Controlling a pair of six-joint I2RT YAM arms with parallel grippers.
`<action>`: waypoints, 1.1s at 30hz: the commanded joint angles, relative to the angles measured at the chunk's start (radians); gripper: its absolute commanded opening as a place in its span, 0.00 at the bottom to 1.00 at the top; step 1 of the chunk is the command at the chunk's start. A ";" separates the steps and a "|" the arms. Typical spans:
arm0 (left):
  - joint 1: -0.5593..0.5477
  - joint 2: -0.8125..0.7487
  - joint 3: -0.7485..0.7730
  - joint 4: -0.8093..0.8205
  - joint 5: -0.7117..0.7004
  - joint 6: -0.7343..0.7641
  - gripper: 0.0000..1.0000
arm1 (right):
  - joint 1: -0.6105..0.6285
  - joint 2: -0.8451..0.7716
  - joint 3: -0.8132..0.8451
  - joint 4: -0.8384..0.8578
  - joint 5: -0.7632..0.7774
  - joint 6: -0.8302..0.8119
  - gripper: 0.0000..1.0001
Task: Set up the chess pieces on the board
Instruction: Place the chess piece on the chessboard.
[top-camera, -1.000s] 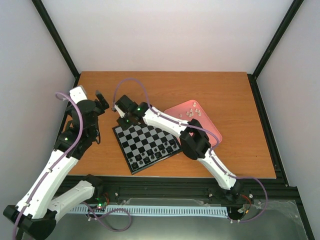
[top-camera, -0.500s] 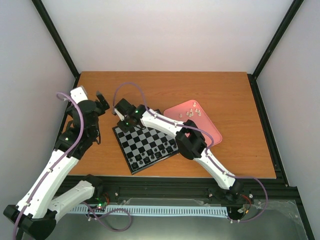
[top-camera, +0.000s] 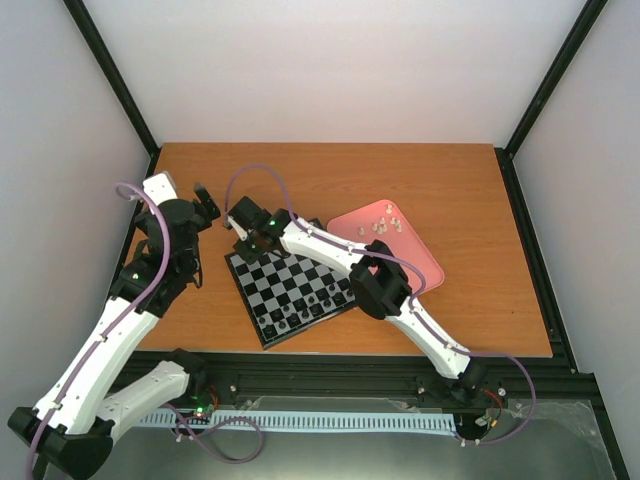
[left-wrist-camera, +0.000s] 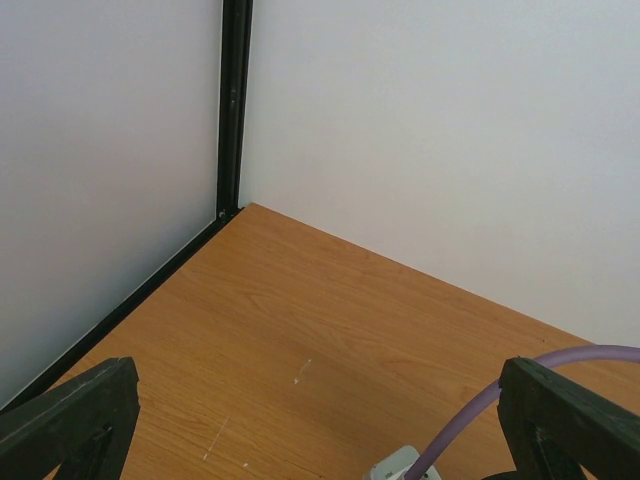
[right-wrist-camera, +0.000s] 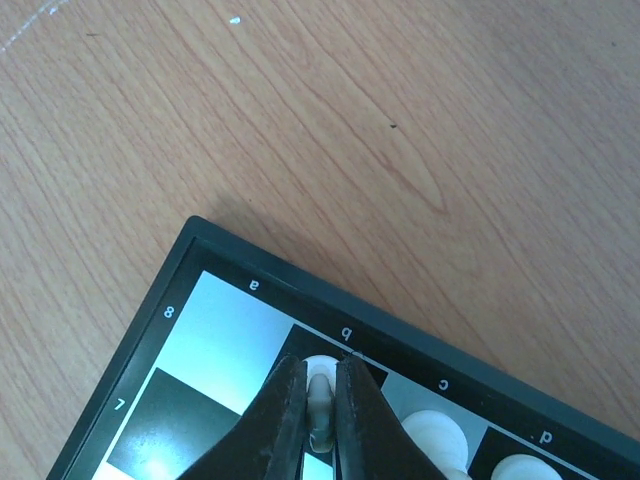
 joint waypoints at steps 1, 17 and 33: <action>0.007 0.005 0.004 0.012 -0.002 -0.012 1.00 | 0.010 0.024 0.030 -0.018 0.014 -0.013 0.09; 0.007 0.023 0.013 0.011 -0.001 -0.008 1.00 | 0.011 -0.010 0.023 -0.035 -0.023 -0.032 0.25; 0.007 0.024 0.021 0.005 -0.005 -0.006 1.00 | 0.028 -0.205 -0.106 0.028 -0.009 -0.059 0.40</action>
